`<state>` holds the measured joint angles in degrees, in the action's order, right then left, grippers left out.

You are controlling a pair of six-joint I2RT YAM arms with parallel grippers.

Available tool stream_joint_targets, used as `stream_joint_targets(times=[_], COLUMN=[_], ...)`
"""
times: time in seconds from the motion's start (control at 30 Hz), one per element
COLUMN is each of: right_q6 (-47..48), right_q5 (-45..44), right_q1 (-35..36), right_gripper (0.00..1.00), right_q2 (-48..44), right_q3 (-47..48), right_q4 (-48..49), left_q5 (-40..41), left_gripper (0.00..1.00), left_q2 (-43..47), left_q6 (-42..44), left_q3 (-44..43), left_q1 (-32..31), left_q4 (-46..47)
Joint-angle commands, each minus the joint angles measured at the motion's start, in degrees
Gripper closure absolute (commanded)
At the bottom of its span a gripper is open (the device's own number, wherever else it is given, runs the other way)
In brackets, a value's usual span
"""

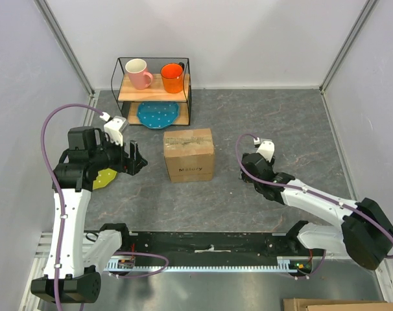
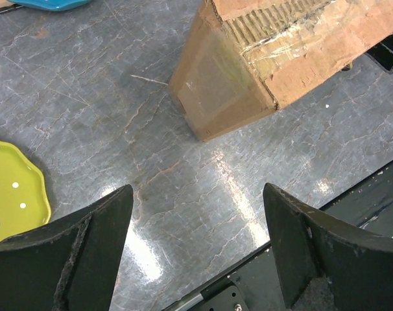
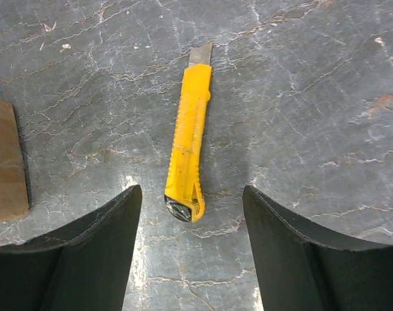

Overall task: Unpack the express box
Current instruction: Pick up the knife from the center of the board.

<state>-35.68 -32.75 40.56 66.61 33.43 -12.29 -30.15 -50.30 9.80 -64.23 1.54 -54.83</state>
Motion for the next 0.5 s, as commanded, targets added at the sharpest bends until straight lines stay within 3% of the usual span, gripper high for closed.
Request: stream_joint_targets(times=[0.0, 0.47], right_q6=[-1.14, -2.46], right_q5=[1.29, 1.11], right_q1=[0.4, 0.75], right_gripper=[0.29, 0.32], right_q2=[3.43, 13.72], right_q3=[-0.47, -2.75], right_q4=[7.19, 14.66], left_q5=[0.01, 0.09], left_gripper=[0.12, 0.12], left_q2=[0.21, 0.73], left_q6=[1.8, 1.97], left_q3=[-1.69, -1.6], left_q1=[0.22, 0.22], left_q4=[-0.46, -0.72])
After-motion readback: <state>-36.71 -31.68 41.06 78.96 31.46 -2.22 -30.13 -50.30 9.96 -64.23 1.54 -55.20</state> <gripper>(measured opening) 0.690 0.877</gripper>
